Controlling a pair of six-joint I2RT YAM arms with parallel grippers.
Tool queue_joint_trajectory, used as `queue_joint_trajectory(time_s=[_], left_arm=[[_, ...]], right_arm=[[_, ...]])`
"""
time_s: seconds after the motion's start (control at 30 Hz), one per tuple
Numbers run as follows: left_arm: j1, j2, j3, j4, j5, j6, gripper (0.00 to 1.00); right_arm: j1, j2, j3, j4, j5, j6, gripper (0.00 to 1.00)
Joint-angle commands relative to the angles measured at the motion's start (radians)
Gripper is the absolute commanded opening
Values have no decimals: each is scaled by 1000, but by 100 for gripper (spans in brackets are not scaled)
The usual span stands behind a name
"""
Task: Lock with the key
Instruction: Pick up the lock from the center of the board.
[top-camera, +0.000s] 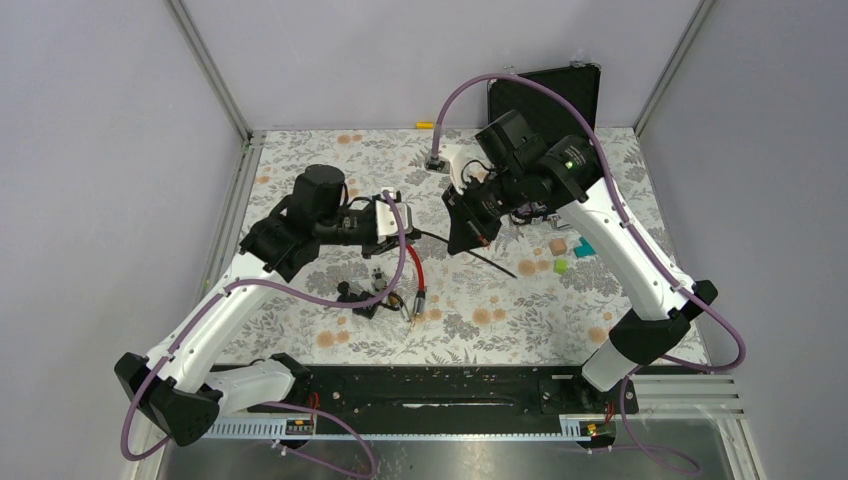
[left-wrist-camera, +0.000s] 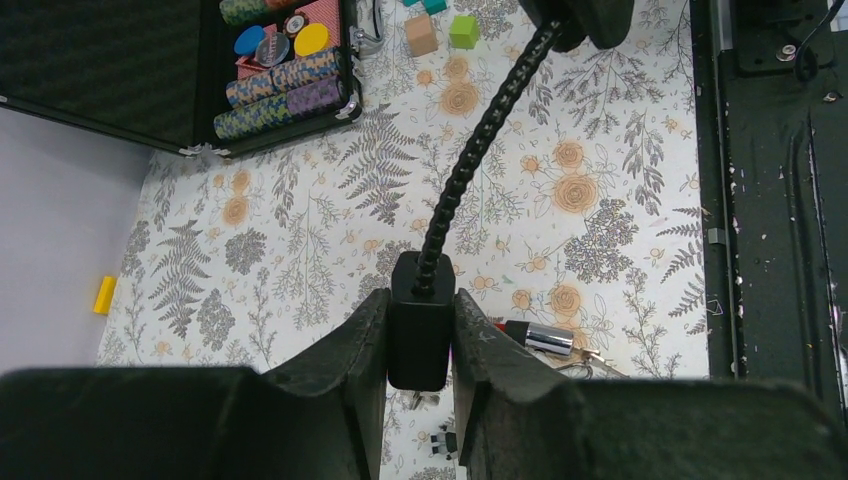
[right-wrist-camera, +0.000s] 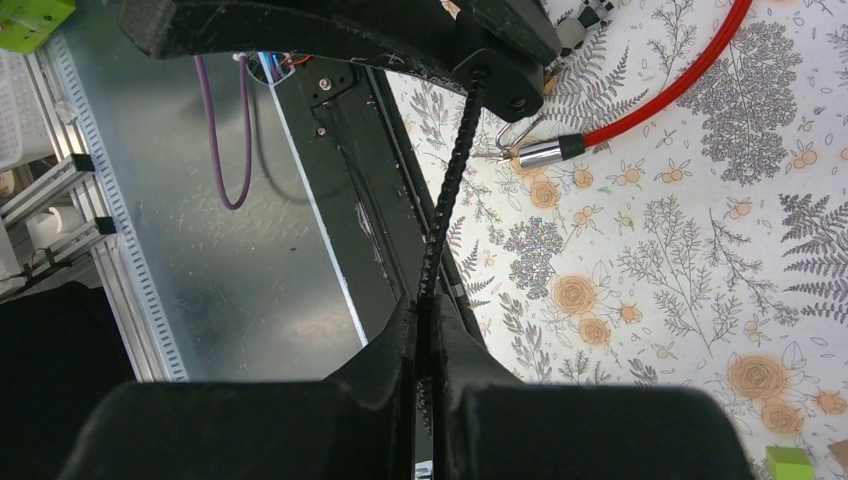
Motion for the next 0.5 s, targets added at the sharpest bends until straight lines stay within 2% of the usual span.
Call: queue_joint_trajectory(time_s=[0.0, 0.07, 0.13, 0.23, 0.33, 0.47], left_arm=[[-5, -12, 34, 67, 51, -17, 0], [-5, -21, 23, 100, 29, -33, 0], [-6, -34, 11, 131, -3, -41, 0], [-5, -44, 2, 143, -65, -42, 0], [-4, -52, -4, 137, -114, -24, 0], [0, -54, -4, 97, -139, 6, 0]], right_arm=[[-10, 8, 47, 42, 23, 46, 5], [-20, 4, 35, 68, 50, 65, 23], [-33, -13, 4, 115, 78, 84, 47], [-44, -82, -91, 229, 148, 84, 69], [-48, -189, -213, 374, 241, 70, 80], [-72, -316, -313, 457, 330, 29, 84]])
